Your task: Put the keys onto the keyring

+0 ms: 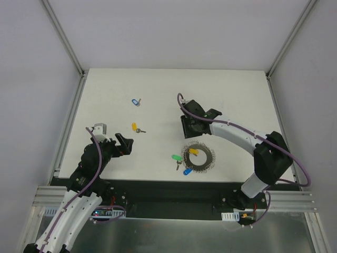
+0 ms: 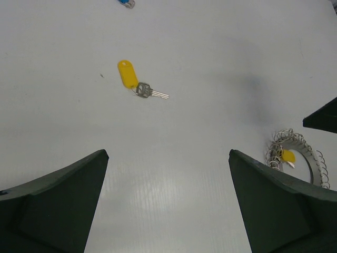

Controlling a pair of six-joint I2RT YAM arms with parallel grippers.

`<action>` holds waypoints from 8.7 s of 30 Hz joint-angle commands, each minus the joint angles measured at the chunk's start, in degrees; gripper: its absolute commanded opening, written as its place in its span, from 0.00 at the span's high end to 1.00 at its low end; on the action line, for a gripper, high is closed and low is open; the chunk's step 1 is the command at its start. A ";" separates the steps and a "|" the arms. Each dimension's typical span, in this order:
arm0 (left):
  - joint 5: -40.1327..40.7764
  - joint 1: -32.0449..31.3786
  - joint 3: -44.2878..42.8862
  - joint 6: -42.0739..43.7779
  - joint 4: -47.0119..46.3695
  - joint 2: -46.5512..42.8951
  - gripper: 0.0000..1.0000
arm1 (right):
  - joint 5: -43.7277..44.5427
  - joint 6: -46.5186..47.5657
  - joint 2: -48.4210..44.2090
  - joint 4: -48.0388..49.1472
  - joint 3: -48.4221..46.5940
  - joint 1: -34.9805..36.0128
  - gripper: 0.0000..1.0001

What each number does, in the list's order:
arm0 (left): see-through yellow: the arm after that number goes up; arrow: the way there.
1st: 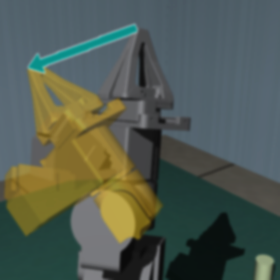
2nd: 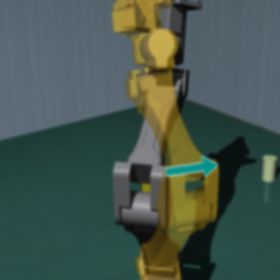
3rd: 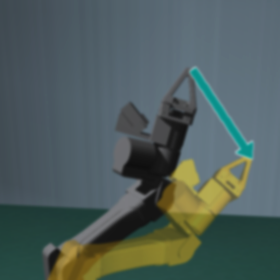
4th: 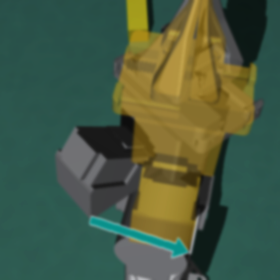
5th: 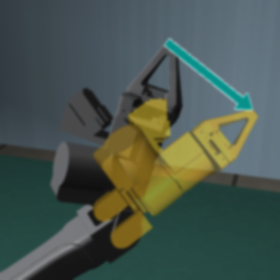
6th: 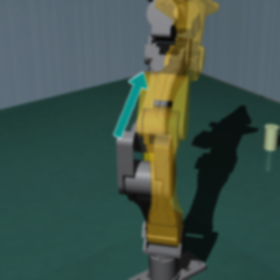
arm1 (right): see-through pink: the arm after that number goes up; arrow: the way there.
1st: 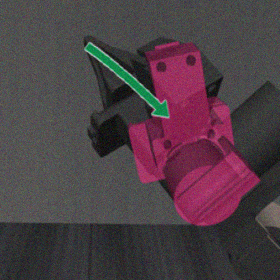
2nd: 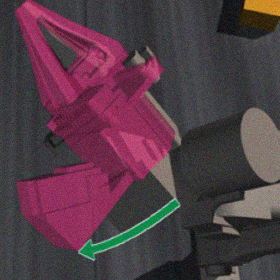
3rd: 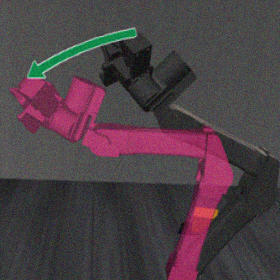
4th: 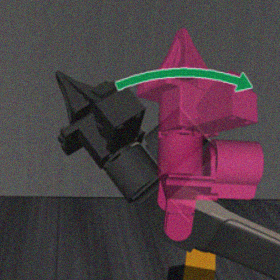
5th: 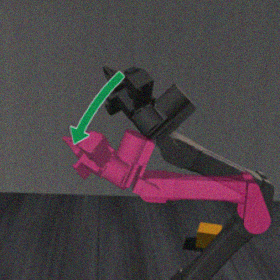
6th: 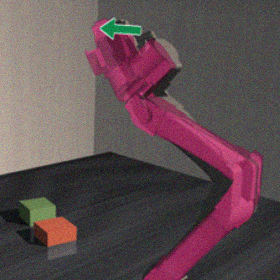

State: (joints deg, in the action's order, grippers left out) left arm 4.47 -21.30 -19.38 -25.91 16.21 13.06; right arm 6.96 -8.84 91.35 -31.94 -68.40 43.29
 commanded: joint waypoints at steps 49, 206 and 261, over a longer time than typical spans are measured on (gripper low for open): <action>-1.92 -0.59 -0.14 1.04 -2.41 2.76 0.01 | -4.85 0.75 11.92 3.82 2.92 -4.53 0.87; -36.56 -22.30 -21.50 19.86 -31.48 36.17 1.00 | -16.90 22.05 -34.83 19.44 7.22 10.59 0.67; -38.13 -21.77 -14.29 3.06 -63.67 33.87 1.00 | -53.45 9.10 -28.77 50.23 15.40 -2.15 0.82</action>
State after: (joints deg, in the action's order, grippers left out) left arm -28.71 -42.74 -30.98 -19.81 -38.96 46.92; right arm -44.29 -0.01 62.30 14.35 -49.84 41.10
